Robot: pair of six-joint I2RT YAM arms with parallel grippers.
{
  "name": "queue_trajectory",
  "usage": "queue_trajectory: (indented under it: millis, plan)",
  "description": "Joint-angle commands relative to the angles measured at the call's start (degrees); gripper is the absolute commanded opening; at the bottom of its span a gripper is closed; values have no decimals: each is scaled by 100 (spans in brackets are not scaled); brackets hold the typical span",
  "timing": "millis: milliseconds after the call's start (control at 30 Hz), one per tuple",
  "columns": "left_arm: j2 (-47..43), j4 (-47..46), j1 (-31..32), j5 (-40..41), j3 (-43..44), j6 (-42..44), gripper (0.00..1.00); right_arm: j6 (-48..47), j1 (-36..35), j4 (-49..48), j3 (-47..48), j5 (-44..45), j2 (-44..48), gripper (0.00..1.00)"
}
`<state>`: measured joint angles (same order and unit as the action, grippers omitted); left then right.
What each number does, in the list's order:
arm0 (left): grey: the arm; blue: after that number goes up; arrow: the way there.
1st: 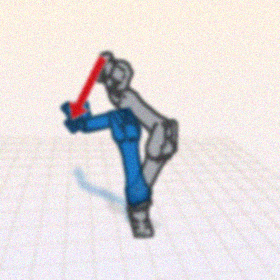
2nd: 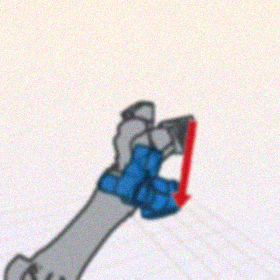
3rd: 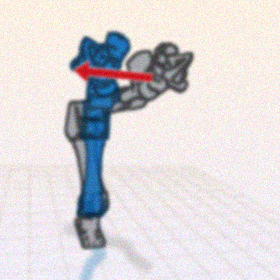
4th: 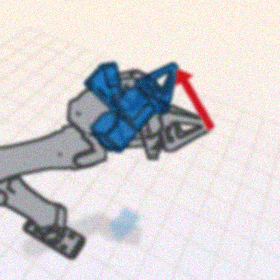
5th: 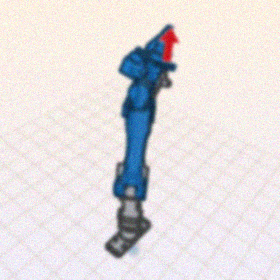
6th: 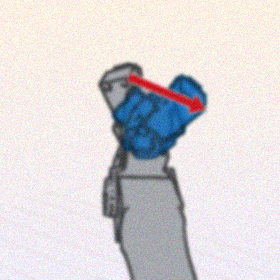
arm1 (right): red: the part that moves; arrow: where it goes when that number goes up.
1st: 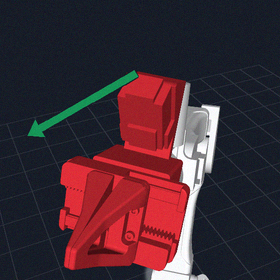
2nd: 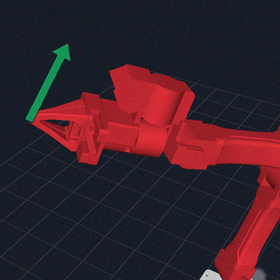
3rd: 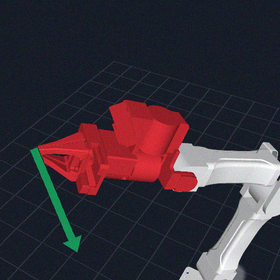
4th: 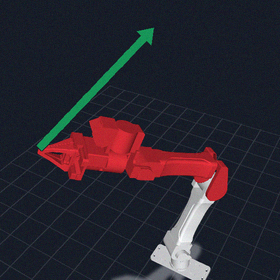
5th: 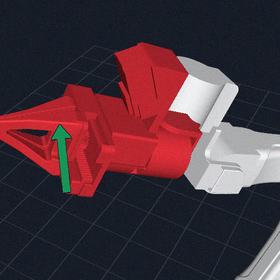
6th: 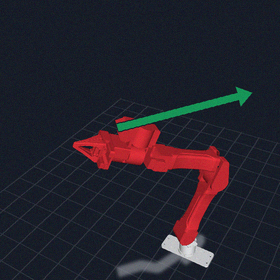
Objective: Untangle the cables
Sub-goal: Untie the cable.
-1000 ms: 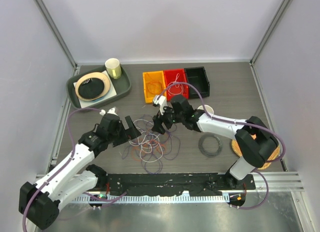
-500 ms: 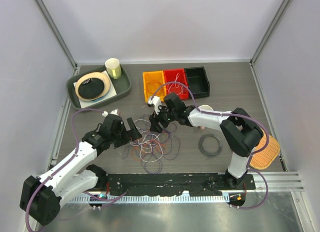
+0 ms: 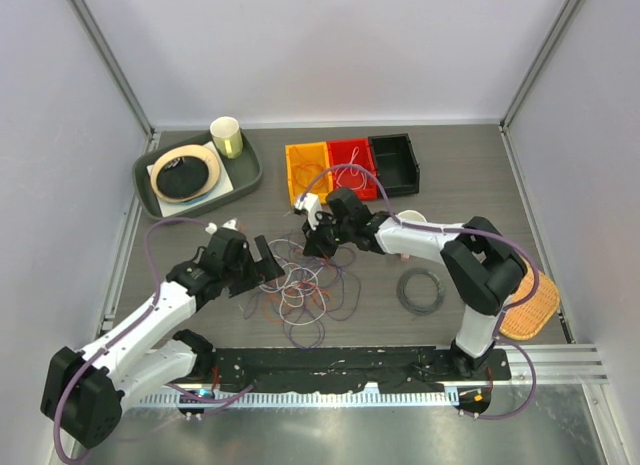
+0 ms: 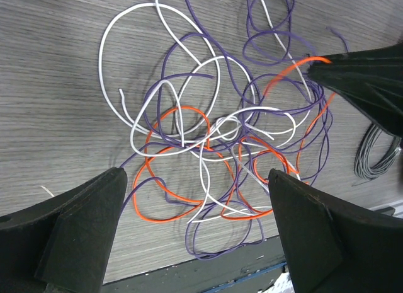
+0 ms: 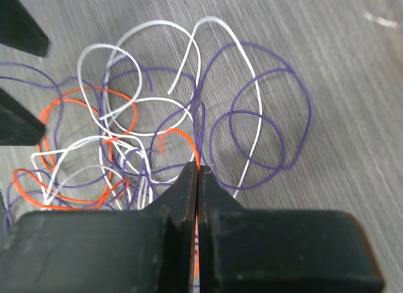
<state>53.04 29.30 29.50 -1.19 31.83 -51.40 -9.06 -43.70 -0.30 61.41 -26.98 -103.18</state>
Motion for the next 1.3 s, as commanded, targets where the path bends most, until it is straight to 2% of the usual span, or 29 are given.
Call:
queue_trajectory:
  millis: [0,267,433,500,733,867,967,1000,1067,1100,1133,1200,1233,1267]
  plan:
    - [5,-468,-23,-337,-37,50,100,-7,-95,-279,318,-173,1070,1]
    - [-329,-1119,-32,-1032,-37,288,100,492,-288,-49,583,-27,2178,1]
    - [-452,-1383,-23,-1304,-11,367,100,1659,-297,-760,311,983,2889,1]
    - [-505,-1505,-32,-1357,42,385,100,1872,-297,-744,380,1265,3022,1]
    - [-549,-2243,-32,-1639,253,201,100,2602,-288,-708,170,1231,3418,1]
    - [-312,-2631,-23,-1569,402,182,95,2804,-288,-823,-58,1081,3611,1]
    - [-31,-2841,-23,-1445,577,174,83,2953,-288,-841,-216,1046,3734,1]
    - [66,-2903,-32,-1498,639,183,63,2963,-297,-849,-304,1037,3769,1]
    - [302,-2904,-23,-1472,875,183,36,2980,-288,-780,-392,1247,3910,2]
    - [347,-2686,-32,-1376,973,191,0,2945,-288,-701,-506,1405,3989,5]
    - [365,-2527,-23,-1070,1061,191,0,2832,-288,-517,-585,1572,4137,8]
    - [322,-2098,-32,-604,1289,235,0,2743,-297,-227,-891,2484,4331,31]
    - [278,-1921,-32,-53,1395,253,0,2752,-297,-34,-1024,2948,4419,42]
    - [243,-1789,-23,117,1613,296,0,2743,-288,-6,-1182,3423,4638,58]
